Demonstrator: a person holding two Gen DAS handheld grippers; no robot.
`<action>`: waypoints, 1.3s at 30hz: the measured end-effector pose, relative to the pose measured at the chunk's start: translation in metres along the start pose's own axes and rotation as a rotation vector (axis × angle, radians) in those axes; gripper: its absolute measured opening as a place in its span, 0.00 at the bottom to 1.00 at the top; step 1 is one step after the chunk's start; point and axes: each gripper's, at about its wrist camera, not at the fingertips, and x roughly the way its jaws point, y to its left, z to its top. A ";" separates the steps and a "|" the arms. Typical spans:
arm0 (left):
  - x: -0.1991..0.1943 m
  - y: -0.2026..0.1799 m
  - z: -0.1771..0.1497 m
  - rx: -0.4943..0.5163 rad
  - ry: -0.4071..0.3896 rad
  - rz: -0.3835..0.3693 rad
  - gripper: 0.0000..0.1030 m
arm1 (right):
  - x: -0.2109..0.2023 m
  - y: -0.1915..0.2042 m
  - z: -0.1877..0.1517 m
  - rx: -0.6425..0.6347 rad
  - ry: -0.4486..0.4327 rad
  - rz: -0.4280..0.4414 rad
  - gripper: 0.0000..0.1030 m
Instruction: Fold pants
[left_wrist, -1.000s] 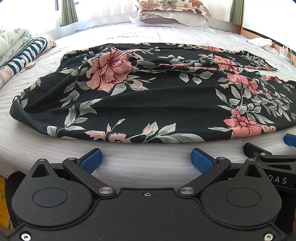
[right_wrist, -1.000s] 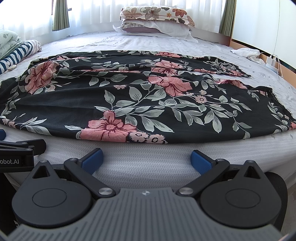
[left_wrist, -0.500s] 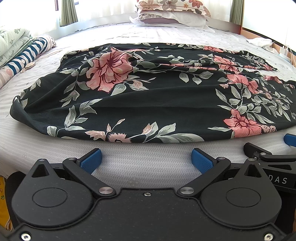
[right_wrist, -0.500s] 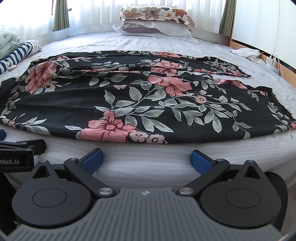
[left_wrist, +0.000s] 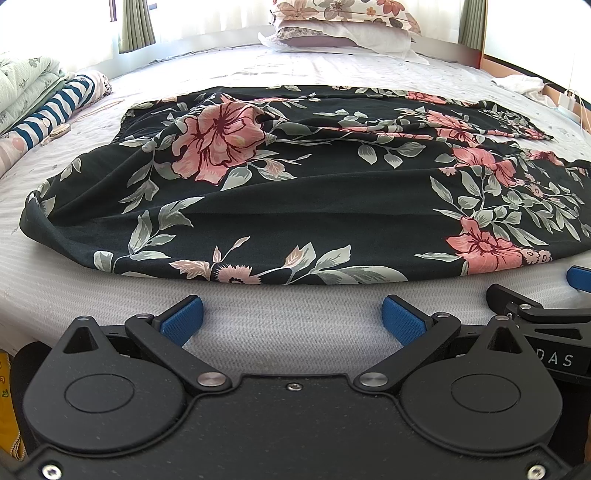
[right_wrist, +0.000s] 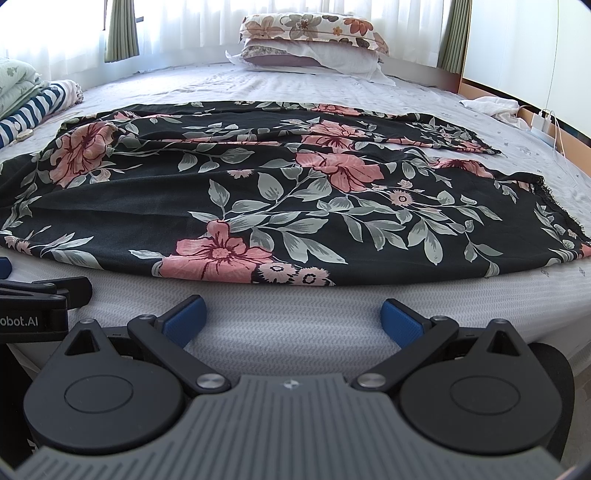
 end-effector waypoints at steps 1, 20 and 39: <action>0.000 0.000 0.000 0.000 0.000 0.000 1.00 | 0.000 0.000 0.000 0.000 0.000 0.000 1.00; 0.000 0.000 0.000 0.002 -0.001 -0.002 1.00 | -0.002 -0.001 -0.002 0.005 -0.008 0.002 1.00; -0.021 0.042 0.004 -0.161 -0.106 -0.055 0.87 | -0.028 -0.030 -0.002 0.169 -0.154 0.095 1.00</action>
